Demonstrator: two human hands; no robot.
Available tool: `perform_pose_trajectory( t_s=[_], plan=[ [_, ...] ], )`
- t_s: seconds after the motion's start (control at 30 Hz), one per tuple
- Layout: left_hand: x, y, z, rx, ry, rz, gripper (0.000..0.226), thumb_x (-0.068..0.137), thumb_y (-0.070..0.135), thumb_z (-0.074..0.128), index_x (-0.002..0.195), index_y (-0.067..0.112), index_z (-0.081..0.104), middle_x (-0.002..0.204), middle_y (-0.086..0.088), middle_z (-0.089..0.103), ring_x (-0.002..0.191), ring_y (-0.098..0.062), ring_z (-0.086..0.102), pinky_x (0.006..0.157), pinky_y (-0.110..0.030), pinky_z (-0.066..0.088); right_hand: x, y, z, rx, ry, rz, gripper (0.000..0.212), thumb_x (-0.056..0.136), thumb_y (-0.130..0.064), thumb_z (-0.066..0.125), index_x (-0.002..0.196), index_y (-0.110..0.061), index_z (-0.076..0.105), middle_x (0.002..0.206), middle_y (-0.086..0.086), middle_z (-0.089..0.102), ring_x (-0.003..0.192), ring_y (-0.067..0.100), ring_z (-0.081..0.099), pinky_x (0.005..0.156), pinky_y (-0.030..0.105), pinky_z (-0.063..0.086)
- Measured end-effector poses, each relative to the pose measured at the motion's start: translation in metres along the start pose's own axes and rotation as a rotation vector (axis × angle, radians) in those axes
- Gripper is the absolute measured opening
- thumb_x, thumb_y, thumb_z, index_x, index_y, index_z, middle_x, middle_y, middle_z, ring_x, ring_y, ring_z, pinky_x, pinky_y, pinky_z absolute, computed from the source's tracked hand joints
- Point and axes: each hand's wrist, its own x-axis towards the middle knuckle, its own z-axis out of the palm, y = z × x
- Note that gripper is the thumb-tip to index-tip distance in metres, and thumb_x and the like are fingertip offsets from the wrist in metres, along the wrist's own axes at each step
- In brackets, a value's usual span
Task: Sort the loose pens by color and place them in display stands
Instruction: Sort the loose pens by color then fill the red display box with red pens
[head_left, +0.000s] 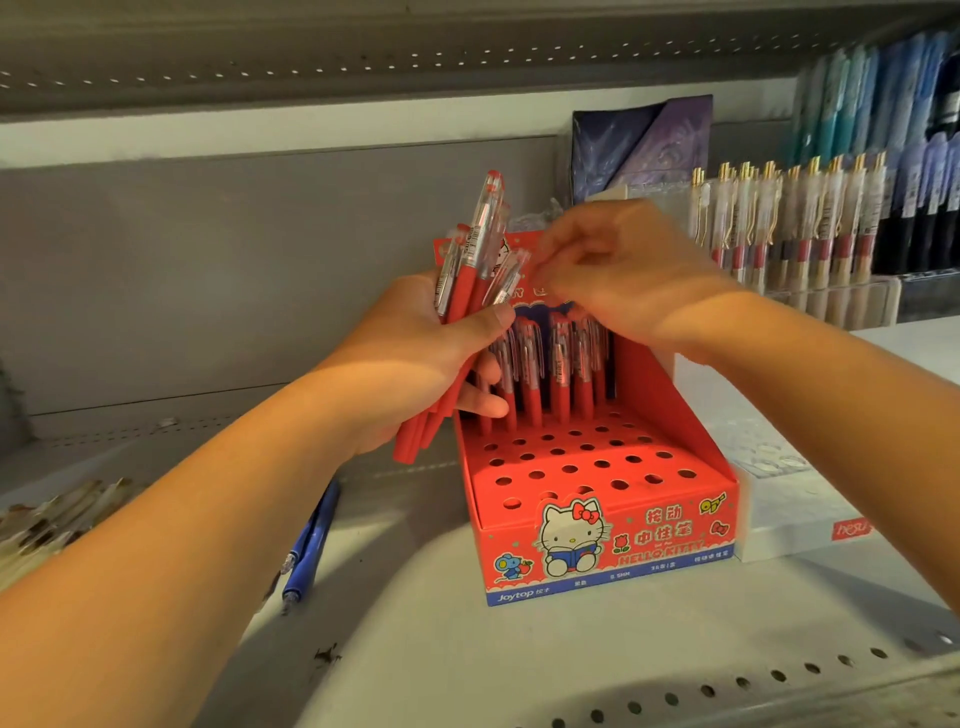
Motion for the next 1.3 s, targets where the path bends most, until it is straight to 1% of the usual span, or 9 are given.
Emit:
perform_pose_trajectory(
  t_s=[0.13, 0.37, 0.47, 0.63, 0.73, 0.9, 1.1, 1.23, 1.3],
  plan=[
    [0.0, 0.001, 0.0, -0.035, -0.015, 0.03, 0.001, 0.096, 0.016, 0.062, 0.097, 0.015, 0.061, 0.054, -0.004, 0.057, 0.048, -0.017, 0.059, 0.053, -0.03, 0.057, -0.004, -0.005, 0.008, 0.442, -0.088, -0.002, 0.018, 0.086, -0.003, 0.07, 0.102, -0.01, 0.064, 0.076, 0.004, 0.072, 0.069, 0.017, 0.071, 0.06, 0.031, 0.06],
    [-0.003, 0.003, 0.006, -0.103, -0.035, 0.038, 0.009, 0.096, 0.019, 0.061, 0.088, 0.016, 0.061, 0.07, -0.004, 0.058, 0.053, -0.015, 0.06, 0.051, -0.034, 0.058, -0.003, -0.005, 0.005, 0.614, -0.051, 0.016, 0.012, 0.086, -0.004, 0.069, 0.097, -0.008, 0.067, 0.077, 0.002, 0.074, 0.076, 0.018, 0.073, 0.066, 0.026, 0.058],
    [-0.003, 0.004, 0.005, -0.123, -0.034, 0.024, 0.009, 0.095, 0.022, 0.06, 0.089, 0.017, 0.06, 0.078, -0.005, 0.057, 0.054, -0.015, 0.06, 0.052, -0.038, 0.058, -0.004, -0.006, 0.006, 0.683, -0.033, 0.03, 0.015, 0.086, -0.003, 0.069, 0.1, -0.007, 0.063, 0.082, 0.008, 0.074, 0.08, 0.023, 0.073, 0.073, 0.032, 0.06],
    [-0.004, 0.005, 0.002, -0.079, -0.019, -0.018, 0.012, 0.097, 0.026, 0.059, 0.089, 0.016, 0.058, 0.072, -0.007, 0.056, 0.055, -0.016, 0.062, 0.05, -0.039, 0.058, -0.003, -0.009, 0.004, 0.766, 0.076, 0.079, 0.013, 0.091, -0.002, 0.063, 0.102, -0.008, 0.059, 0.087, 0.011, 0.072, 0.076, 0.029, 0.074, 0.068, 0.039, 0.061],
    [-0.004, 0.004, -0.001, -0.017, 0.021, -0.038, 0.012, 0.097, 0.027, 0.059, 0.089, 0.019, 0.058, 0.067, -0.005, 0.057, 0.052, -0.014, 0.061, 0.046, -0.033, 0.055, 0.0, -0.008, -0.004, 0.658, 0.177, 0.072, 0.016, 0.092, -0.005, 0.064, 0.107, -0.006, 0.059, 0.092, 0.01, 0.071, 0.074, 0.024, 0.074, 0.065, 0.038, 0.061],
    [-0.003, 0.003, -0.002, 0.063, 0.063, -0.047, 0.014, 0.098, 0.029, 0.058, 0.086, 0.022, 0.056, 0.05, 0.004, 0.053, 0.045, -0.013, 0.057, 0.043, -0.03, 0.052, 0.001, -0.005, -0.01, 0.611, 0.195, 0.11, 0.018, 0.089, -0.003, 0.068, 0.105, -0.004, 0.063, 0.092, 0.012, 0.073, 0.076, 0.024, 0.074, 0.062, 0.034, 0.061],
    [0.0, 0.001, -0.006, 0.224, 0.184, -0.074, 0.018, 0.095, 0.033, 0.062, 0.082, 0.025, 0.054, 0.065, 0.0, 0.053, 0.04, -0.011, 0.05, 0.041, -0.025, 0.046, 0.005, -0.001, -0.013, 0.594, 0.297, 0.09, 0.015, 0.089, 0.0, 0.065, 0.104, -0.004, 0.063, 0.082, 0.008, 0.072, 0.071, 0.023, 0.074, 0.063, 0.033, 0.061],
    [-0.004, 0.006, -0.006, 0.141, 0.147, -0.105, 0.029, 0.093, 0.043, 0.062, 0.078, 0.022, 0.048, 0.058, 0.003, 0.043, 0.039, -0.009, 0.032, 0.035, -0.019, 0.028, 0.008, 0.008, -0.017, 0.156, 0.308, -0.01, 0.013, 0.09, -0.01, 0.068, 0.102, -0.013, 0.065, 0.087, 0.002, 0.069, 0.07, 0.017, 0.073, 0.06, 0.031, 0.061],
    [-0.005, 0.009, -0.003, 0.064, 0.12, -0.123, 0.033, 0.094, 0.049, 0.056, 0.079, 0.02, 0.046, 0.058, 0.003, 0.042, 0.038, -0.009, 0.03, 0.036, -0.017, 0.025, 0.008, 0.014, -0.016, -0.102, 0.28, -0.045, 0.011, 0.089, -0.016, 0.069, 0.097, -0.022, 0.065, 0.086, -0.004, 0.066, 0.072, 0.011, 0.067, 0.066, 0.023, 0.058]
  ],
)
